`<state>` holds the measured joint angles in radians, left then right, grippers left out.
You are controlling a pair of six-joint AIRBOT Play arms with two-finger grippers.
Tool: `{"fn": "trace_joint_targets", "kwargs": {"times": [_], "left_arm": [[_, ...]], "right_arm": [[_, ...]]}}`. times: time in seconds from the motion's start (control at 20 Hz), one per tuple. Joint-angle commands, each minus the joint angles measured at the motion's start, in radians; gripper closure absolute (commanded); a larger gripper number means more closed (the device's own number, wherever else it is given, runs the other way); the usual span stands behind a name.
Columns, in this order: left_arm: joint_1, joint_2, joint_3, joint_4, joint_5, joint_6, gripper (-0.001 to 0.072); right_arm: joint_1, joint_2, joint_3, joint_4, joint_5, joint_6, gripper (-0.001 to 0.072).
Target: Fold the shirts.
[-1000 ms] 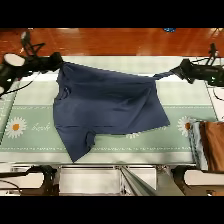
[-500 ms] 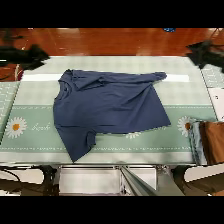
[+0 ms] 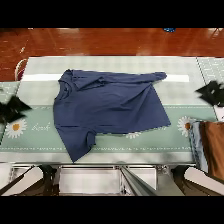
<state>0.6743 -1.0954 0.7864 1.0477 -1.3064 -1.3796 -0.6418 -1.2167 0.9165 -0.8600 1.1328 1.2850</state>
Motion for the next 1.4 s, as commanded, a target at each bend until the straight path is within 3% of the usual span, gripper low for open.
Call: {"fn": "trace_joint_targets", "kwargs": {"times": [0.0, 0.2, 0.4, 0.85, 0.9, 0.95, 1.0, 1.15, 1.35], "left_arm": [[0.092, 0.098, -0.322, -0.193, 0.016, 0.159, 0.0203], [0.087, 0.068, -0.348, -0.271, 0.075, 0.208, 0.0203], [0.047, -0.075, -0.325, -0.272, 0.080, 0.218, 0.0204], [-0.244, -0.260, -0.192, -0.273, 0.176, 0.223, 0.0212], [-0.273, -0.272, -0.172, -0.273, 0.168, 0.223, 0.0270], [-0.294, -0.282, -0.154, -0.269, 0.159, 0.225, 0.0449], [-0.309, -0.289, -0.136, -0.270, 0.150, 0.230, 0.0687], [-0.321, -0.289, -0.097, -0.270, 0.145, 0.232, 0.0692], [-0.322, -0.288, -0.087, -0.270, 0.144, 0.231, 0.0692]], "right_arm": [[-0.005, 0.158, -0.301, 0.090, -0.085, -0.070, 0.0308], [0.045, 0.174, -0.327, 0.102, -0.065, -0.083, 0.0308], [0.116, 0.174, -0.327, 0.101, -0.053, -0.081, 0.0308], [0.121, 0.174, -0.326, 0.121, -0.056, -0.040, 0.0308], [0.092, 0.174, -0.327, 0.108, -0.050, -0.040, 0.0308], [0.067, 0.174, -0.327, 0.065, -0.040, -0.028, 0.0308], [0.055, 0.174, -0.327, -0.005, -0.018, 0.005, 0.0308], [0.052, 0.168, -0.345, -0.170, 0.061, 0.076, 0.0308], [0.053, 0.151, -0.383, -0.148, 0.019, 0.082, 0.0308]]}}
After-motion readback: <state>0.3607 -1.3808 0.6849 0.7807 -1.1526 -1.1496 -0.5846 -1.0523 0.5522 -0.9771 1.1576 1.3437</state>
